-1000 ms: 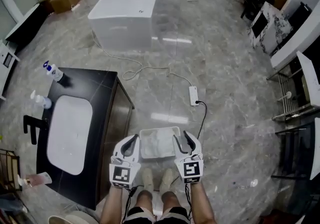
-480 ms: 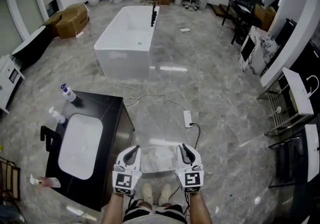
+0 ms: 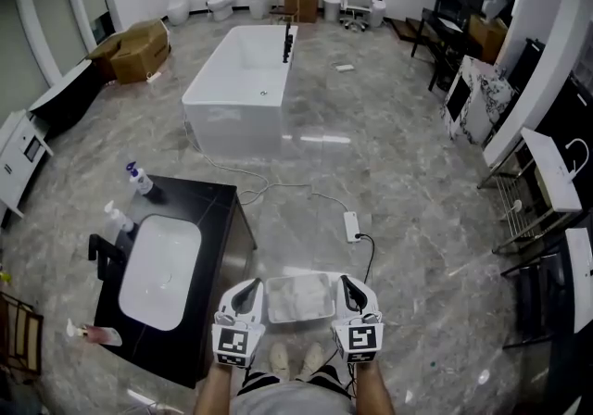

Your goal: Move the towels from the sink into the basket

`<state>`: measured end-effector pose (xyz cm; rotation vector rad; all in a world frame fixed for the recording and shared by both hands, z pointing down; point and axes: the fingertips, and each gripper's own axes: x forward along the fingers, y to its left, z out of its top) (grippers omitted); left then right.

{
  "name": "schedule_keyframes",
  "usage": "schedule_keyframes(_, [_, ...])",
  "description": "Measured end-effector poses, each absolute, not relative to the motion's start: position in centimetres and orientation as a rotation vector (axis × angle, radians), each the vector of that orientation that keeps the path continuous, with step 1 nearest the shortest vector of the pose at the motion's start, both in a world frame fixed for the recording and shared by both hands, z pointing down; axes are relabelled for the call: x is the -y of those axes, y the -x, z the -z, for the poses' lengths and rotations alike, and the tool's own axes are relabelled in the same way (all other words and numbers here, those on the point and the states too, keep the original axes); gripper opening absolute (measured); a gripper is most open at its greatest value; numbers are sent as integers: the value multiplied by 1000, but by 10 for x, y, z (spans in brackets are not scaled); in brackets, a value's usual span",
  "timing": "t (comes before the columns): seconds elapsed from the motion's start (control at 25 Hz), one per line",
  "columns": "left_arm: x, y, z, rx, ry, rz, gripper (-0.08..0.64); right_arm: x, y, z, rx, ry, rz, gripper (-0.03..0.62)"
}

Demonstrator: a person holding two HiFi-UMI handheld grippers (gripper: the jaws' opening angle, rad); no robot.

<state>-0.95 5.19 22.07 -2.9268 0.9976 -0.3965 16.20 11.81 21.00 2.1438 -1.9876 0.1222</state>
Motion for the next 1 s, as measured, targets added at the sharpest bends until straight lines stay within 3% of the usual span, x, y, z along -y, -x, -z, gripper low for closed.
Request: schedule_keyframes(1.0, [-43, 12, -227, -1021, 2935, 407, 9, -108, -150, -222, 2043, -2106, -123, 0])
